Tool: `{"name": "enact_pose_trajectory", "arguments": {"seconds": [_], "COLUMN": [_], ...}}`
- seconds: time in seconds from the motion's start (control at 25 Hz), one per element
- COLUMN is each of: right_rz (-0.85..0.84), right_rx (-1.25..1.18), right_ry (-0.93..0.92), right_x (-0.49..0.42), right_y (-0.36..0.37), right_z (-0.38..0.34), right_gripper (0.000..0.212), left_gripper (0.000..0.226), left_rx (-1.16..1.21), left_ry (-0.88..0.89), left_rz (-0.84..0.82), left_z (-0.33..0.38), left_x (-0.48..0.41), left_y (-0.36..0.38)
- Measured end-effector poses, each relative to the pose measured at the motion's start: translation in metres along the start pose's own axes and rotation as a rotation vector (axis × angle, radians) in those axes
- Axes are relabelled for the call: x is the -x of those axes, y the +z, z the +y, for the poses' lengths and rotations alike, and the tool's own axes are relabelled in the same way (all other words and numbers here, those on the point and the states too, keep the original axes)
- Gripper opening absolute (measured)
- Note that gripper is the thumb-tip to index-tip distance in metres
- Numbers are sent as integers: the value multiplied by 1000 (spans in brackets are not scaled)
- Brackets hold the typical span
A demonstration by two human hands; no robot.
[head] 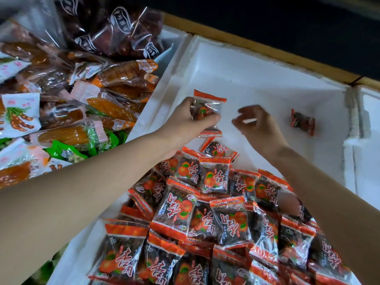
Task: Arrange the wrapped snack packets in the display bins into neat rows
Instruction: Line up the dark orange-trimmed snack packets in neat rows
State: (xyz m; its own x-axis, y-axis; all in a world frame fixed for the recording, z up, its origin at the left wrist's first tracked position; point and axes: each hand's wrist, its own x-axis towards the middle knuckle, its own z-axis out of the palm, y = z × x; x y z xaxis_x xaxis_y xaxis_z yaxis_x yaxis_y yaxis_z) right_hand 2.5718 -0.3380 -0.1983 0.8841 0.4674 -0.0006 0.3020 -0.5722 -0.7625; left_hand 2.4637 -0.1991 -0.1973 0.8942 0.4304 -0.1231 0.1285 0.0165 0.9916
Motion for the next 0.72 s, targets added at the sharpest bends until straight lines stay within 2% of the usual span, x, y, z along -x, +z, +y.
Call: {"name": "enact_pose_trajectory", "arguments": {"seconds": [0.08,0.12,0.4,0.48,0.56,0.64,0.72], "right_rz": [-262,-362,-417,-339,-133,66,117], "right_rx": [307,378,480,458,355,51,-273], "right_ry": [20,34,41,51,50,78,136], "right_x": [1,3,-1,-2,-1,6,21], "right_y": [5,8,20,17,5,-8,-17], "right_z": [19,26,27,24,19,11,1], "right_gripper": [43,48,46,36,25,16,9], "left_gripper": [42,43,42,42,44,46,45], "left_rx": [2,-11,-76,-118,-144,-123,-73], "left_ry": [4,2,-7,-16,-35,-62,-75], "left_rz": [66,88,146,169,194,203,172], "left_z": [-1,-3,-11,-15,-17,-16,-12], "left_x": [-1,-1,4,5,6,5,4], "left_y": [-8,-11,-14,-14,-10,-3,11]}}
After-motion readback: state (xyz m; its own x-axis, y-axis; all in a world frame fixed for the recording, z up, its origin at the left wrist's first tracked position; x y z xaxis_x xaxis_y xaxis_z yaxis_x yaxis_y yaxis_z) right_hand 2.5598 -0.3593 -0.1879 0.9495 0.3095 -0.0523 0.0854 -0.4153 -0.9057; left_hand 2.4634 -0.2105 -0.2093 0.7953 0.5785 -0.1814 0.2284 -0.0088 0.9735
